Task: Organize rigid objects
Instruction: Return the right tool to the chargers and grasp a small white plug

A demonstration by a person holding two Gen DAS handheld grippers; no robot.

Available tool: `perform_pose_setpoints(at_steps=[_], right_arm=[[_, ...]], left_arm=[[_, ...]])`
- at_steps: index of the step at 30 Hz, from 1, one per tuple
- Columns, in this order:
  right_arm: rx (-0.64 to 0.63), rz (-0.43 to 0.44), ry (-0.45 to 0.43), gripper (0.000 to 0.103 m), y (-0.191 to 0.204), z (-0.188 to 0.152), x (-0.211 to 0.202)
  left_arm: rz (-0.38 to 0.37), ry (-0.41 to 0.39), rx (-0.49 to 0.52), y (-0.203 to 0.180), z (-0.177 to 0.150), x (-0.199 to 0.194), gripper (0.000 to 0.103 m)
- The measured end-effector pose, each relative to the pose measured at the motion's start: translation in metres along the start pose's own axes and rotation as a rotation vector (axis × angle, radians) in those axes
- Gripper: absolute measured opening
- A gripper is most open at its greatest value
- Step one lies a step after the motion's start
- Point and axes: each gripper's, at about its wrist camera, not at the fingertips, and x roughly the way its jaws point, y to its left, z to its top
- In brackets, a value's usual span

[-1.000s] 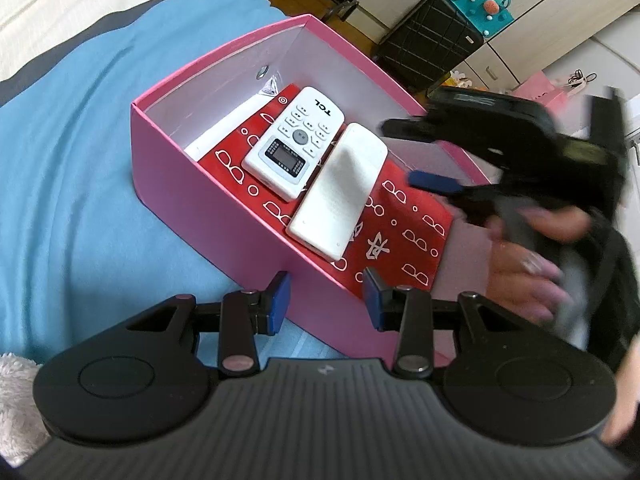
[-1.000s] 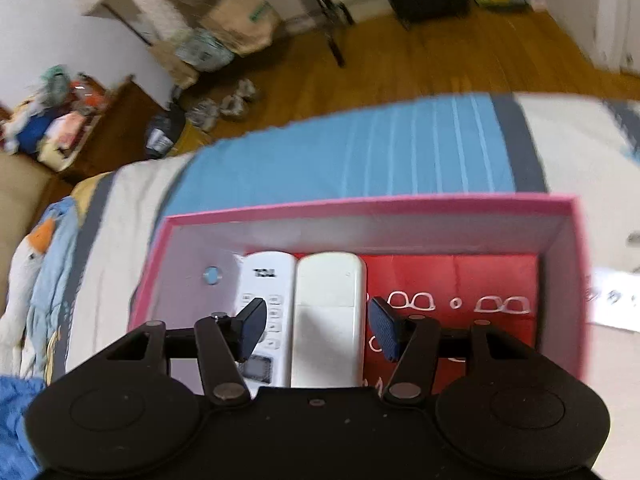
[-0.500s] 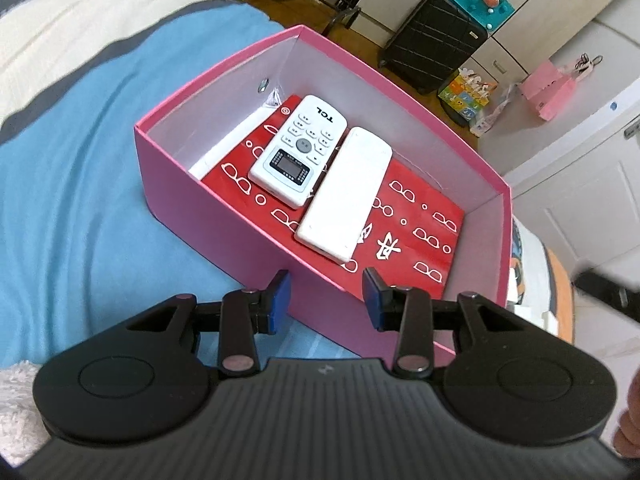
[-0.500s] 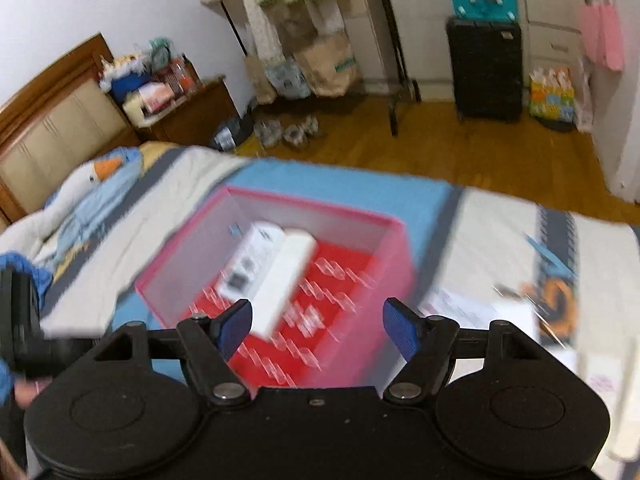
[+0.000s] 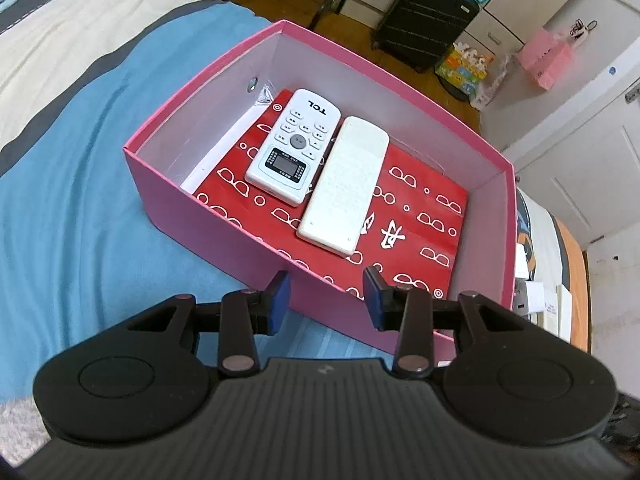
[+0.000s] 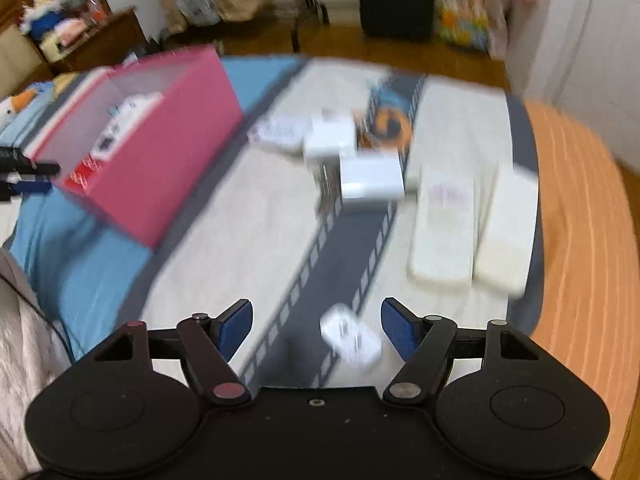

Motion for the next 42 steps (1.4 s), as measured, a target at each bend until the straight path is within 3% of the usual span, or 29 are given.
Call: perform_pose_setpoints(at_steps=[6, 8, 10, 11, 14, 23, 24, 26, 28, 30, 32, 36, 39, 42], right_arm=[[-0.117, -0.119, 0.108, 0.07, 0.012, -0.01, 0.034], [-0.087, -0.143, 0.124, 0.064, 0.013, -0.008, 0.042], [-0.012, -0.134, 0.122, 0.045, 0.009, -0.005, 0.045], [0.007, -0.132, 0.107, 0.045, 0.007, -0.003, 0.043], [0.128, -0.018, 0.057, 0.033, -0.003, 0.0, 0.036], [0.431, 0.246, 0.041, 0.032, -0.018, 0.003, 0.049], [0.457, 0.254, 0.058, 0.032, -0.02, 0.003, 0.056], [0.475, 0.187, 0.076, 0.035, -0.02, 0.003, 0.066], [0.412, 0.087, 0.028, 0.044, -0.013, 0.006, 0.062], [0.306, -0.03, -0.016, 0.045, 0.0, 0.01, 0.054], [0.22, -0.04, -0.043, 0.047, 0.013, 0.012, 0.049], [0.014, -0.027, -0.048, 0.06, 0.044, 0.014, 0.05], [-0.16, -0.089, -0.037, 0.06, 0.065, 0.009, 0.061], [-0.251, -0.172, -0.023, 0.059, 0.063, 0.008, 0.073]], left_arm=[[-0.016, 0.014, -0.024, 0.003, 0.003, 0.003, 0.038], [-0.02, 0.014, -0.027, 0.003, 0.003, 0.003, 0.038], [-0.024, 0.013, -0.025, 0.004, 0.002, 0.002, 0.038], [-0.025, 0.011, -0.025, 0.004, 0.002, 0.003, 0.038], [-0.027, 0.007, -0.026, 0.004, 0.001, 0.003, 0.038], [-0.029, 0.003, -0.037, 0.005, 0.001, 0.003, 0.039], [-0.029, 0.003, -0.039, 0.005, 0.001, 0.003, 0.039], [-0.03, 0.004, -0.041, 0.006, 0.001, 0.003, 0.039], [-0.032, 0.005, -0.044, 0.006, 0.001, 0.003, 0.039], [-0.033, 0.005, -0.046, 0.006, 0.001, 0.002, 0.039], [-0.032, 0.0, -0.043, 0.006, 0.0, 0.003, 0.039], [-0.029, -0.003, -0.037, 0.005, -0.001, 0.002, 0.039], [-0.031, -0.003, -0.04, 0.005, -0.001, 0.002, 0.039], [-0.033, -0.002, -0.04, 0.005, -0.001, 0.002, 0.039]])
